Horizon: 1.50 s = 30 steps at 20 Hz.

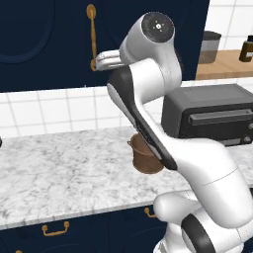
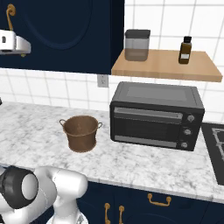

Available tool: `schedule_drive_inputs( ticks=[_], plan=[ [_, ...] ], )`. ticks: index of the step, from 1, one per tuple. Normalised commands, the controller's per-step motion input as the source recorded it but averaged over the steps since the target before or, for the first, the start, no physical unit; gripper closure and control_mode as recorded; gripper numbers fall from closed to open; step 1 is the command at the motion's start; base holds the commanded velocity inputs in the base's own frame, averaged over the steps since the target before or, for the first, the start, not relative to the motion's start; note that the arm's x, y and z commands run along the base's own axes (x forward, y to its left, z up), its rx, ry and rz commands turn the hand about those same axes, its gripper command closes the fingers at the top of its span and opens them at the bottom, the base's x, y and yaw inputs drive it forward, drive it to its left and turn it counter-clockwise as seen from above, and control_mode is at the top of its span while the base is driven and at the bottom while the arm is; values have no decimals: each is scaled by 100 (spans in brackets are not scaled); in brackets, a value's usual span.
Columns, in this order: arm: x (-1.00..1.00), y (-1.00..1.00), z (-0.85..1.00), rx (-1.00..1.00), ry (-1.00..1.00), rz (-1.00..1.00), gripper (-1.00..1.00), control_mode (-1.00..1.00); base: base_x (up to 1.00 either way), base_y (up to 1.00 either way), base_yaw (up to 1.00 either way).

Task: Open the cabinet, pick up the bread from the cabinet and place it in the basket. Then move the basket to the dining counter.

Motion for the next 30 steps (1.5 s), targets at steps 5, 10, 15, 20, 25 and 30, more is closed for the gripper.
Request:
schedule_drive_inputs(
  ticks=[5, 10, 15, 20, 25, 30],
  plan=[
    [42, 60, 39, 5, -6, 0, -100, -100, 0, 0, 0],
    [43, 41, 3, 12, -9, 0, -100, -100, 0, 0, 0],
    [39, 5, -3, 2, -1, 0, -100, -100, 0, 0, 0],
    [48, 0, -23, 0, 0, 0, -100, -100, 0, 0, 0],
    [66, 5, -21, 0, 0, 0, -100, -100, 0, 0, 0],
    [66, 13, -7, 0, 0, -3, -100, -100, 0, 0, 0]
  ],
)
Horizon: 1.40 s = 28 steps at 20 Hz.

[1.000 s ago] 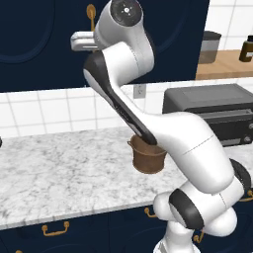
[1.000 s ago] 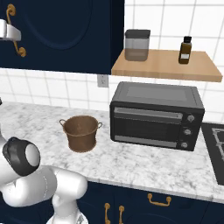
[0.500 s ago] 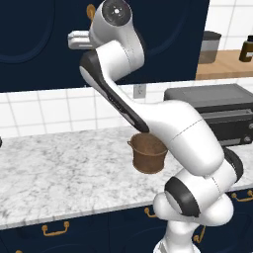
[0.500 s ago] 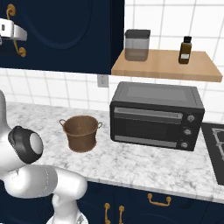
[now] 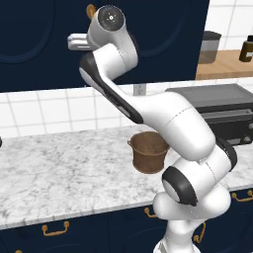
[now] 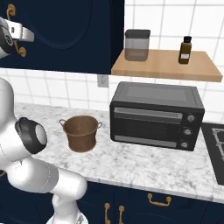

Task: Open the cabinet, pick up the bread from the cabinet and place it in the basket. Then move the basket to the dining counter.

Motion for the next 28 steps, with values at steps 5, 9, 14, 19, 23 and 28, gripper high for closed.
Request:
schedule_drive_inputs(
  ticks=[5, 9, 14, 19, 23, 28],
  plan=[
    [65, 27, -10, -3, 0, -6, 100, -100, 0, 0, 0],
    [41, -8, -21, 0, 0, -1, 100, -100, 0, 0, 0],
    [-16, -96, -39, 0, -17, 0, 100, -100, 0, 0, 0],
    [-71, -100, -23, 3, -24, 2, 100, -100, 0, 0, 0],
    [-98, -100, 5, 10, -5, 0, 100, -100, 0, 0, 0],
    [-99, -100, 15, 12, 1, 0, 100, -100, 0, 0, 0]
  ],
)
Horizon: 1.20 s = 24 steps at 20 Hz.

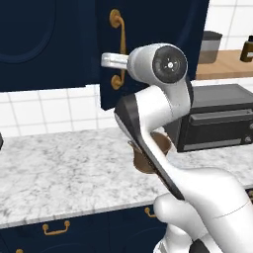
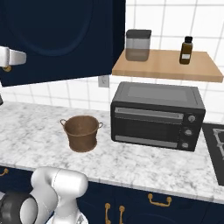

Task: Open the cabinet, pick up the bread from the cabinet and place it in the basket. Then move the basket to the dining counter.

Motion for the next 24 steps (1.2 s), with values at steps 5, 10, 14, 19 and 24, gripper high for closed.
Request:
schedule_drive_inputs(
  ticks=[5, 10, 14, 19, 24],
  plan=[
    [-81, -100, 4, 14, 2, 0, 100, -100, 0, 0, 0],
    [-66, -100, 0, 15, 3, 0, 100, -100, 0, 0, 0],
    [-35, -100, 0, 13, 1, 0, 100, -100, 0, 0, 0],
    [0, -100, 0, 14, 0, 0, 100, -100, 0, 0, 0],
    [1, -100, -4, 13, -14, 0, 100, -100, 0, 0, 0]
  ],
)
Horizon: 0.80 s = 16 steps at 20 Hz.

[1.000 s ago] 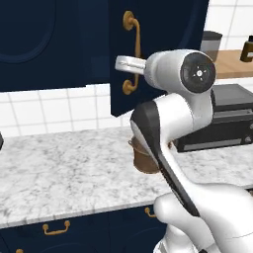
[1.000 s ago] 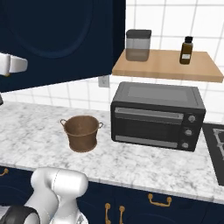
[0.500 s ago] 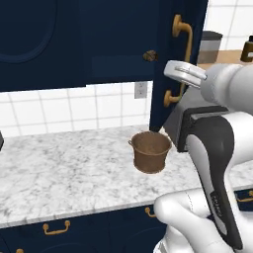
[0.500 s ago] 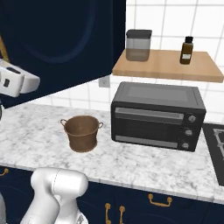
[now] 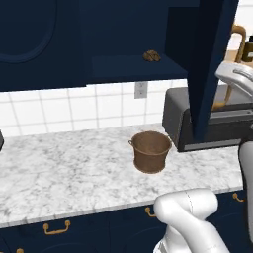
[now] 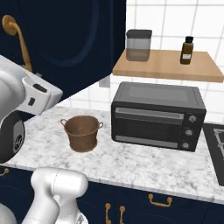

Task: Open the cabinet, pick up the bread from the cabinet and place it in the basket. Then move the basket to the dining counter.

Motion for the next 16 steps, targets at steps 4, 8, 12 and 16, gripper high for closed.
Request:
schedule_drive_inputs(
  ticks=[4, 8, 12, 16],
  plan=[
    [23, -100, -5, 11, -6, 0, 100, -100, 0, 0, 0],
    [30, -100, -4, 9, 0, -4, 100, -100, 0, 0, 0],
    [37, -100, -10, 9, 3, -6, 100, -100, 0, 0, 0],
    [3, -96, -6, 1, 10, -13, 100, -100, 0, 0, 0]
  ],
)
